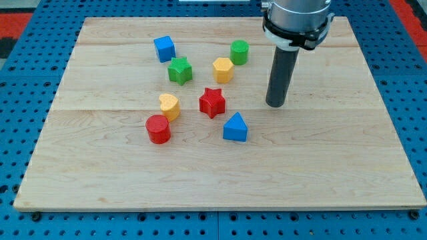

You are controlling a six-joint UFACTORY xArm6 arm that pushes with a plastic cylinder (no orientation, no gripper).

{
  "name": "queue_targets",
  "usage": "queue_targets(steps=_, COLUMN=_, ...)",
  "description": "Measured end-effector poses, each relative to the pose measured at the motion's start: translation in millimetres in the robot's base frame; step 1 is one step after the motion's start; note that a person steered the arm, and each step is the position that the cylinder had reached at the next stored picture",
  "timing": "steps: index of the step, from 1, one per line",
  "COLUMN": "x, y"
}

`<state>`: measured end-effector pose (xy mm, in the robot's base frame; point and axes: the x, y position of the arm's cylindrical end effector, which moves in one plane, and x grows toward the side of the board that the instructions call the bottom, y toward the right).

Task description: Place your arm to the top of blue cube

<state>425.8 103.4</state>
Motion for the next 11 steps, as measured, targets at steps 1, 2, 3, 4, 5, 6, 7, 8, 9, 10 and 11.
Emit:
queue_targets(steps=1, x=-4.8, y=3.9)
queue_targets(steps=2, x=-8.8, y=20.1)
queue_targets(steps=3, x=-39.8, y=38.0)
queue_targets(steps=4, x=-131.8, y=26.7)
queue_targets(steps=5, x=-216.6, y=-3.6)
queue_targets(steps=6, x=-232.8, y=-16.9)
queue_targets(steps=7, x=-229.2, y=-100.1)
queue_targets(steps=8, x=-227.7, y=-177.5)
queue_targets(steps=9, x=-228.4, y=-202.5)
queue_targets(steps=10, x=-207.9, y=-228.7)
queue_targets(steps=11, x=-187.3, y=-222.2)
